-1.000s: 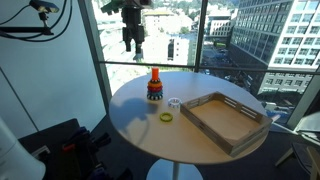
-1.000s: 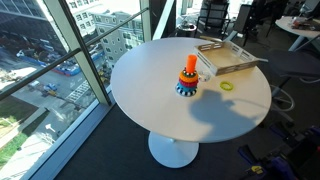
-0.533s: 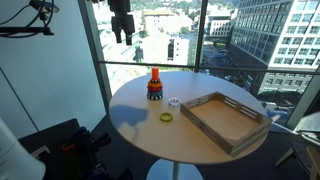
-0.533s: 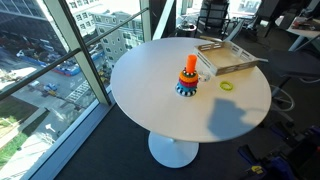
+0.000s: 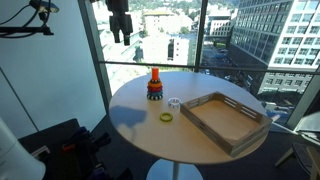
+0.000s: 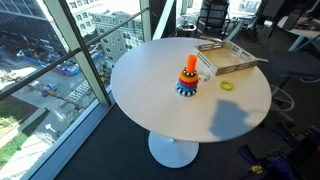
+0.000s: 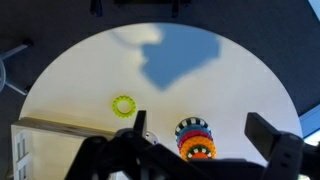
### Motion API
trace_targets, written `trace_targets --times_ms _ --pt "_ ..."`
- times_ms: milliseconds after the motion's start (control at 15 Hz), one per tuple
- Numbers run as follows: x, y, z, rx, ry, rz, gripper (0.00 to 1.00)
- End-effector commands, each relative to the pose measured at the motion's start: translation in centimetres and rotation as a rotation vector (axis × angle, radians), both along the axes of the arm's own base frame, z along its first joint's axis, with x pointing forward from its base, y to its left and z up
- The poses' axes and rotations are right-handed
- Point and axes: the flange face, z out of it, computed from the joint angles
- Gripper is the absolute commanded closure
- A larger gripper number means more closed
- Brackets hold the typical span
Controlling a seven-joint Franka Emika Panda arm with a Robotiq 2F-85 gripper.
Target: Put the black and white circular object on the orange object
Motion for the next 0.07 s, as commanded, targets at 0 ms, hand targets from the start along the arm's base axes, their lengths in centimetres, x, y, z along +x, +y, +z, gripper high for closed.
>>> trace_targets --times_ms 0 --pt "0.01 0.02 0.05 0.000 0.001 0.001 0.00"
